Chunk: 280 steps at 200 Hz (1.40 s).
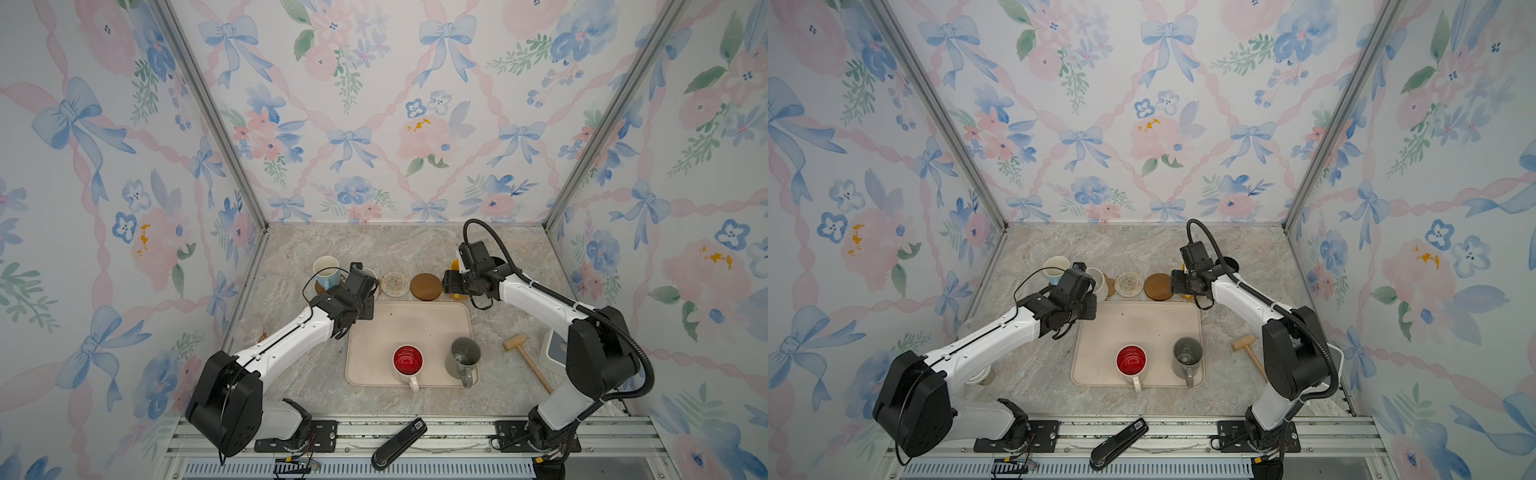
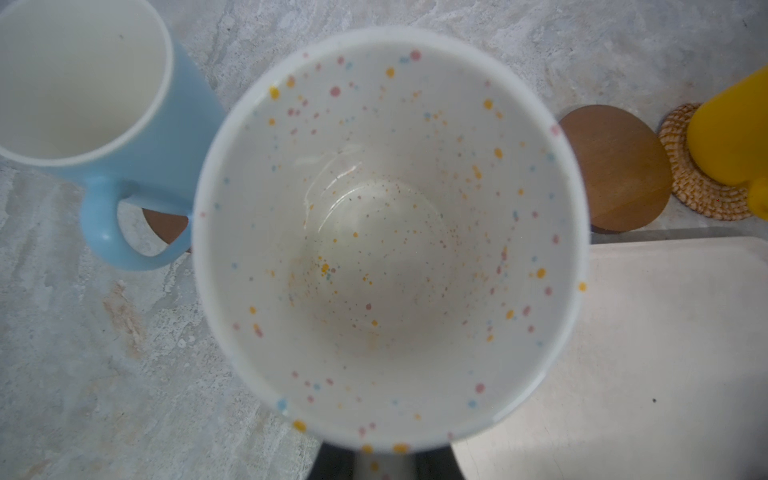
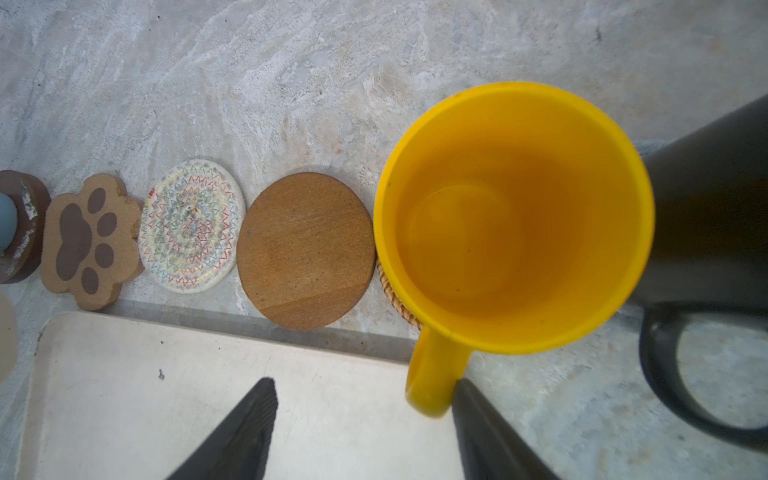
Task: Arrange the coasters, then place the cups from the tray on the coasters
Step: 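Lift the white speckled mug with the left gripper toward the paw-shaped coaster, then lower the white speckled mug onto the paw-shaped coaster and open the left gripper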
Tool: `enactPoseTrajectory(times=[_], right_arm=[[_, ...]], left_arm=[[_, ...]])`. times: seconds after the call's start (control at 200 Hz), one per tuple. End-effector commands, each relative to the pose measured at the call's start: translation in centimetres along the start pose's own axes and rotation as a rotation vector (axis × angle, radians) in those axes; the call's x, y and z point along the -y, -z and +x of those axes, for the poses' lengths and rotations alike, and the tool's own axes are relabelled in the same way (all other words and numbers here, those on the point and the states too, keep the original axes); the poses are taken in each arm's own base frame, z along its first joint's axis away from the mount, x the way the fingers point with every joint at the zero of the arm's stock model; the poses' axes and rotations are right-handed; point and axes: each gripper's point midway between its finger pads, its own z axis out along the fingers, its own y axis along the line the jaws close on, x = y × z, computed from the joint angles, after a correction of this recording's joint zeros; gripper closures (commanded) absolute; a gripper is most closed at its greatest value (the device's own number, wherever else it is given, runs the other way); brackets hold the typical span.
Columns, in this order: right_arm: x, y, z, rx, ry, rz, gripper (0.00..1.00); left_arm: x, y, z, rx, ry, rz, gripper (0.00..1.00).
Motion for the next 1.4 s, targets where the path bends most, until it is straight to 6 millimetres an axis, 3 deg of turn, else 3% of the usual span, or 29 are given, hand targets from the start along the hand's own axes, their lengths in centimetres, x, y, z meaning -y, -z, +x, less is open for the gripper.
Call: enactPoseTrajectory(times=[0.0,0.465,0.87,1.395], right_arm=[[-0.8,0.4,0.0,0.008,0.021,-0.025,0.30],[-1.0,-0.3,0.2,-0.011,0.023,-0.025,0.30],[-1.1,-0.8,0.4,-0.026,0.029,-0.026,0.30],[-1.1,-0.8,0.4,-0.028,0.030,-0.027,0.30]], left_arm=[[1.3,0.8,-5.1,0.141,0.001,0.053,1.00],[-0.4,-2.5,-6.9,0.119,0.009,0.039,1.00],[-0.6,-4.3,-8.0,0.111,0.000,0.047,1.00],[-0.9,-6.4,-7.1,0.060,-0.002,0.034,1.00]])
